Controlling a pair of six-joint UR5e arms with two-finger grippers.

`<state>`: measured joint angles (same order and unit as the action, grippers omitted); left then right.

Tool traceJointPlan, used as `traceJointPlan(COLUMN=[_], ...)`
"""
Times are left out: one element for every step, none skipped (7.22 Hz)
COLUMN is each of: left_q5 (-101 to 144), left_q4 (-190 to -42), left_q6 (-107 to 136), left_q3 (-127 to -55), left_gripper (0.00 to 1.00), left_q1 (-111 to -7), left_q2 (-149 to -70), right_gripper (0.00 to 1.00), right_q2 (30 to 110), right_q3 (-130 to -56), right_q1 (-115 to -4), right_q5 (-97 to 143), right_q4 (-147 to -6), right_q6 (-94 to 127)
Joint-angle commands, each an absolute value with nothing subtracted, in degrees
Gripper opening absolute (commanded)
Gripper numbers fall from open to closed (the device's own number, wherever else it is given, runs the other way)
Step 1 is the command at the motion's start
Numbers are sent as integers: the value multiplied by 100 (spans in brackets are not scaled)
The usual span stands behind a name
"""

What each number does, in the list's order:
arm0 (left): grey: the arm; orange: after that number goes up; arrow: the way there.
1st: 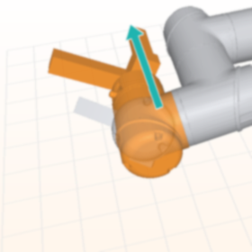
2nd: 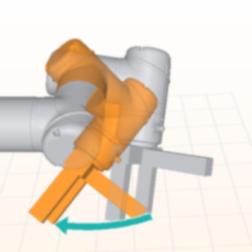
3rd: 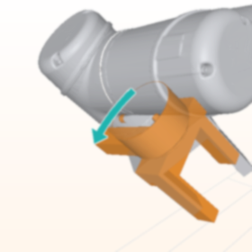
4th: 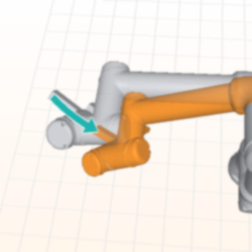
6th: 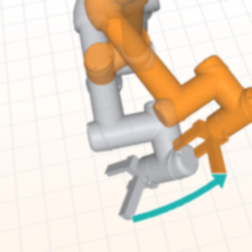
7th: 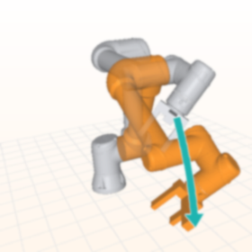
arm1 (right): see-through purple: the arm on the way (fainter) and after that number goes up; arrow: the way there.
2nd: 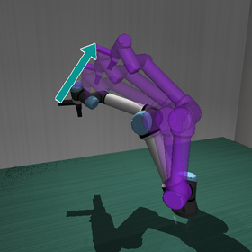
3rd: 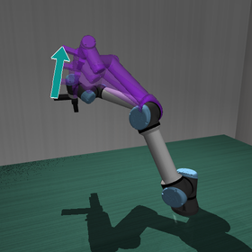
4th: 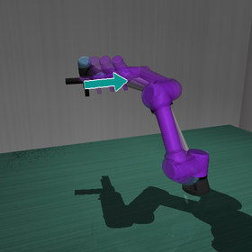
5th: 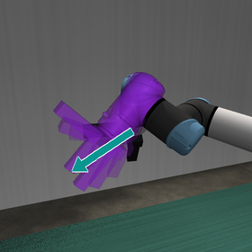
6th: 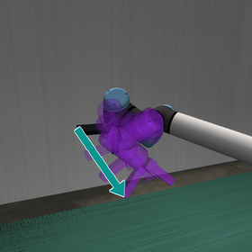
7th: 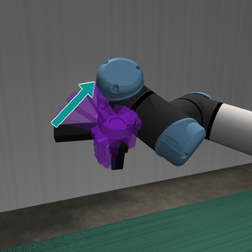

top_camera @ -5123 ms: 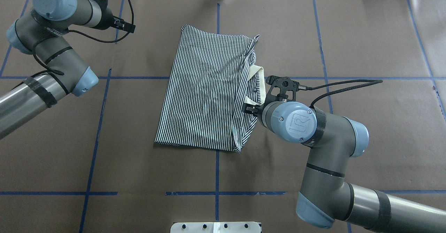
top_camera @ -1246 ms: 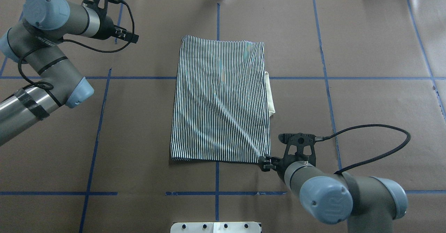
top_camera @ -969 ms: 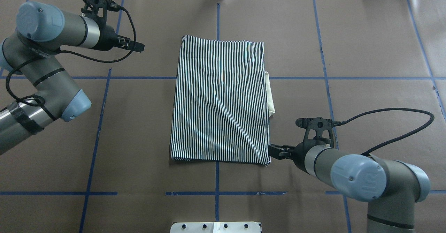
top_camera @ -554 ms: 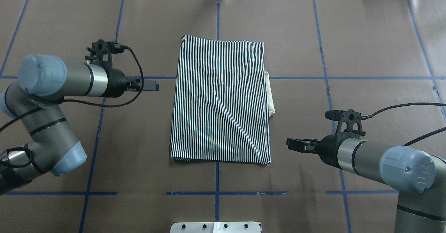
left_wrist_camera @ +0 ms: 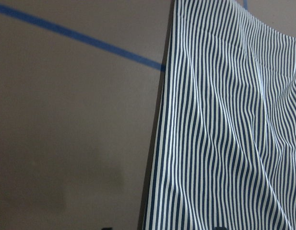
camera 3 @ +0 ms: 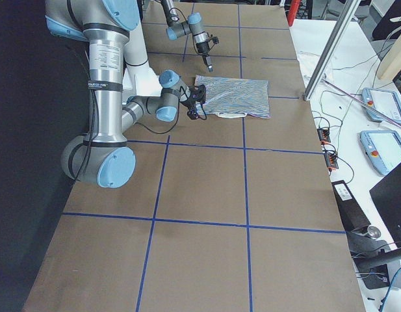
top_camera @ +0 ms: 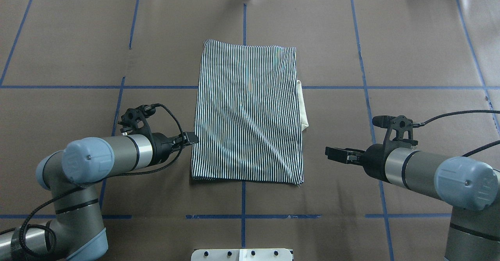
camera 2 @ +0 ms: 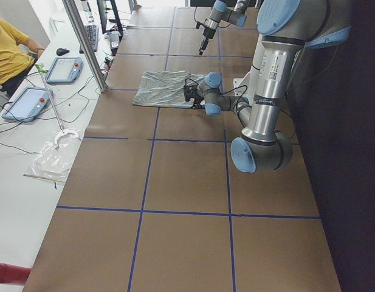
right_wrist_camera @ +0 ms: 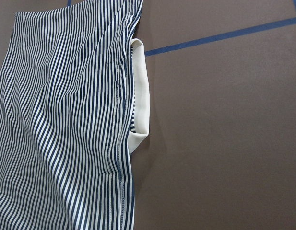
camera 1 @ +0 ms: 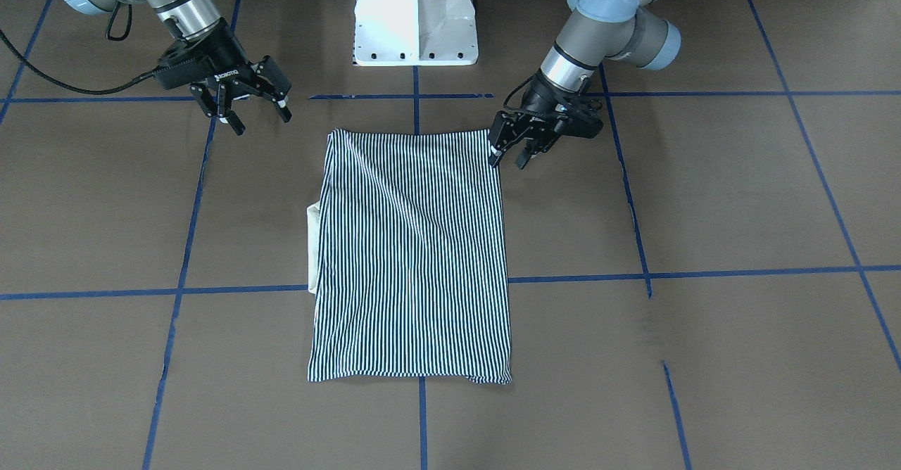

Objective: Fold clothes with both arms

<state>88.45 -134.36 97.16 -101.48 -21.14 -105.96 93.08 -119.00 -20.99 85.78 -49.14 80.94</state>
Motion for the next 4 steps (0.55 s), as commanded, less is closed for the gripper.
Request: traceJointPlan(left_q5=[8613,8613,8613,8613], left_q4=[-13430,-13430,-13430,-13430], left_q6=[9984,9993,10002,10098], left_q3=[-10143,-10134,-10099,-10081], left_gripper=[65,65,65,65], left_q1=[-1811,-1741,-1679,-1566], left_q2=[-10582,-10582,-10582,-10591], right_gripper=[100,100,100,100], right_q2=[9308,9316,9316,9325], right_q3=[-11900,-11900,-11900,-11900], right_q1=[-2109,-2109,-2109,-2109], right_q5=[8578,8578,8578,8578], right_q4=[-4913,-4913,-4913,-4913], right_q6=[8095,8095,8095,8095])
